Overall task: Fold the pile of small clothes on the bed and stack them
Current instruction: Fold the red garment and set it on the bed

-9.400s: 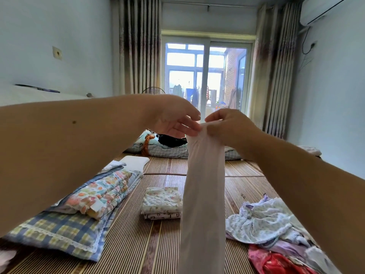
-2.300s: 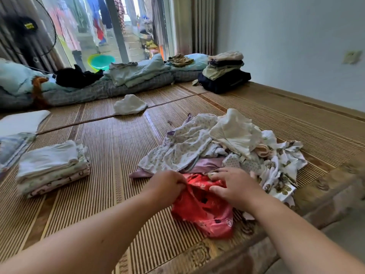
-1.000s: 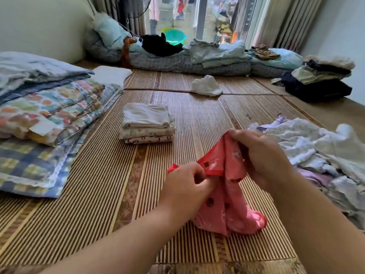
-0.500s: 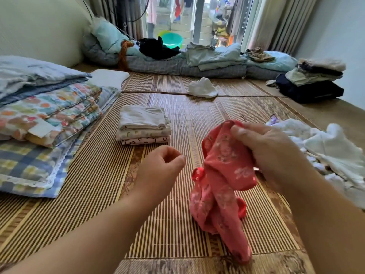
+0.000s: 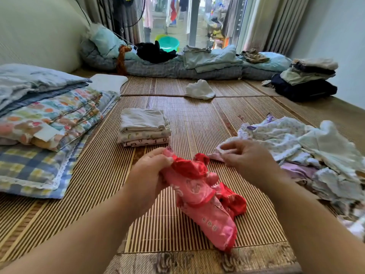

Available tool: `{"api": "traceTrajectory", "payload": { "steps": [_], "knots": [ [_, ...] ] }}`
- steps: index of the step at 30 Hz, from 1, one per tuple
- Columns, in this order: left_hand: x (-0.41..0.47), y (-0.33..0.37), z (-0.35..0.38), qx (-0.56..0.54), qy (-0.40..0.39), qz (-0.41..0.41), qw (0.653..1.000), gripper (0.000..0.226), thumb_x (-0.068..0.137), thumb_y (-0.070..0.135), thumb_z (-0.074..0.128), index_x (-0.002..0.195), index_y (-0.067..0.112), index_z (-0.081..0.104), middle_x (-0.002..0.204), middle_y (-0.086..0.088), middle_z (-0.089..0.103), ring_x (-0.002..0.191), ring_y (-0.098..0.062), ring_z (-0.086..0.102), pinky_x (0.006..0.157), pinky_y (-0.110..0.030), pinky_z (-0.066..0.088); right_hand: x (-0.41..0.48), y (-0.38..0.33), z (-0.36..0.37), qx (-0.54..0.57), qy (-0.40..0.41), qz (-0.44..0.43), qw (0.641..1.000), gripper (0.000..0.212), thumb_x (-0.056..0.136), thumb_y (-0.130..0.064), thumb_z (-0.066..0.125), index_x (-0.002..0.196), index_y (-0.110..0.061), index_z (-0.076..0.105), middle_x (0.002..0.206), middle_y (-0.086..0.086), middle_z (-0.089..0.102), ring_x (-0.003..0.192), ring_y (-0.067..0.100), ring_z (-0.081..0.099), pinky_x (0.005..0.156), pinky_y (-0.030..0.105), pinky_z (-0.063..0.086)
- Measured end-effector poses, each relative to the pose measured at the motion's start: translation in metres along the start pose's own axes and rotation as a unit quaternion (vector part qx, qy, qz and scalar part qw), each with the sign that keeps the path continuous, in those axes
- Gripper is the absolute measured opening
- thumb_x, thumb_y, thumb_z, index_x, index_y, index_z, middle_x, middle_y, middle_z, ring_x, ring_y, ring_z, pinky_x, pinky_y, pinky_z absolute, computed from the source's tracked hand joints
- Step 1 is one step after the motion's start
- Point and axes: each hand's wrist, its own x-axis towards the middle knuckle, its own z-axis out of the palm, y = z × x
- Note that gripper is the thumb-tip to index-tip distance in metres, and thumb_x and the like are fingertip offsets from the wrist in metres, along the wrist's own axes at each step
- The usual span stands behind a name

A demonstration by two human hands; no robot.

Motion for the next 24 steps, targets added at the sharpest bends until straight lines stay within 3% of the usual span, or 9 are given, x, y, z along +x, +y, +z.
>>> {"api": "traceTrajectory", "payload": {
  "steps": [2,5,8,11,12,14,16,20,24],
  "knots": [
    [-0.004,0.002,-0.005,-0.007,-0.023,-0.002,1.0,0.004,0.07,0.011,0.049,0.066,0.01,0.049,0.066,-0.008,0.051,0.062,-0.021,0.049,0.062,-0.034,0.046,0.004,0.018,0.017,-0.016,-0.067,0.025,0.997,0.047,0.081,-0.031,0.073,0.125,-0.026,0.06,0.113,-0.008,0.066,0.088,0.001,0.063,0.08,0.024,0.05],
    [-0.01,0.004,-0.009,0.015,-0.066,-0.025,0.997,0.003,0.068,0.01,0.049,0.065,0.011,0.048,0.062,-0.006,0.052,0.057,-0.019,0.052,0.055,-0.03,0.05,0.009,0.029,0.051,0.006,-0.13,0.073,0.989,0.075,0.078,-0.052,0.07,0.143,-0.026,0.042,0.134,-0.001,0.053,0.123,0.018,0.051,0.104,0.039,0.042],
    [-0.015,0.003,-0.01,0.033,-0.122,-0.05,0.991,0.006,0.065,0.009,0.054,0.061,0.013,0.052,0.06,-0.005,0.051,0.052,-0.016,0.05,0.049,-0.025,0.048,0.015,0.028,0.079,0.074,-0.119,0.107,0.984,0.085,0.079,-0.068,0.054,0.147,-0.02,0.034,0.148,0.007,0.042,0.133,0.024,0.043,0.11,0.044,0.035],
    [-0.016,-0.001,-0.016,0.07,-0.167,-0.066,0.981,0.015,0.059,0.018,0.063,0.069,0.008,0.061,0.067,-0.007,0.056,0.059,-0.018,0.055,0.055,-0.026,0.05,0.019,0.024,0.098,0.01,-0.173,0.132,0.976,0.11,0.055,-0.086,0.053,0.146,-0.027,0.034,0.146,0.006,0.046,0.13,0.026,0.046,0.108,0.049,0.036],
    [-0.015,-0.003,-0.019,0.091,-0.17,-0.072,0.979,0.027,0.059,0.022,0.064,0.076,0.001,0.06,0.071,-0.01,0.057,0.063,-0.022,0.055,0.059,-0.028,0.05,0.02,0.024,0.102,-0.034,-0.199,0.127,0.971,0.109,0.047,-0.084,0.054,0.14,-0.029,0.044,0.138,0.004,0.054,0.125,0.025,0.052,0.106,0.049,0.039],
    [-0.015,-0.004,-0.024,0.117,-0.164,-0.081,0.976,0.031,0.059,0.024,0.063,0.078,0.0,0.057,0.073,-0.012,0.053,0.065,-0.024,0.052,0.061,-0.029,0.047,0.023,0.026,0.109,-0.096,-0.237,0.095,0.962,0.063,0.053,-0.068,0.065,0.1,-0.026,0.07,0.1,-0.001,0.071,0.099,0.021,0.065,0.092,0.042,0.049],
    [-0.015,-0.003,-0.026,0.134,-0.157,-0.077,0.975,0.013,0.061,0.024,0.063,0.067,0.015,0.056,0.067,-0.005,0.051,0.059,-0.017,0.051,0.056,-0.026,0.046,0.025,0.023,0.11,-0.102,-0.242,0.071,0.962,0.021,0.07,-0.039,0.071,0.066,-0.019,0.065,0.07,-0.003,0.067,0.073,0.018,0.064,0.069,0.031,0.049],
    [-0.009,-0.002,-0.028,0.182,-0.064,-0.047,0.98,0.007,0.072,0.02,0.059,0.07,0.014,0.056,0.067,-0.004,0.059,0.061,-0.018,0.058,0.061,-0.034,0.051,0.037,0.017,0.088,0.011,-0.049,0.059,0.997,0.009,0.077,-0.02,0.066,0.073,-0.014,0.061,0.072,-0.001,0.063,0.076,0.021,0.062,0.069,0.033,0.046],
    [0.002,0.002,-0.032,0.247,0.075,0.019,0.966,0.028,0.072,0.027,0.072,0.084,0.006,0.059,0.079,-0.011,0.068,0.073,-0.028,0.068,0.074,-0.049,0.057,0.034,0.015,0.045,0.241,0.114,0.088,0.96,0.028,0.07,-0.029,0.074,0.083,-0.009,0.061,0.076,0.007,0.065,0.071,0.024,0.062,0.07,0.042,0.052]
  ]
}}
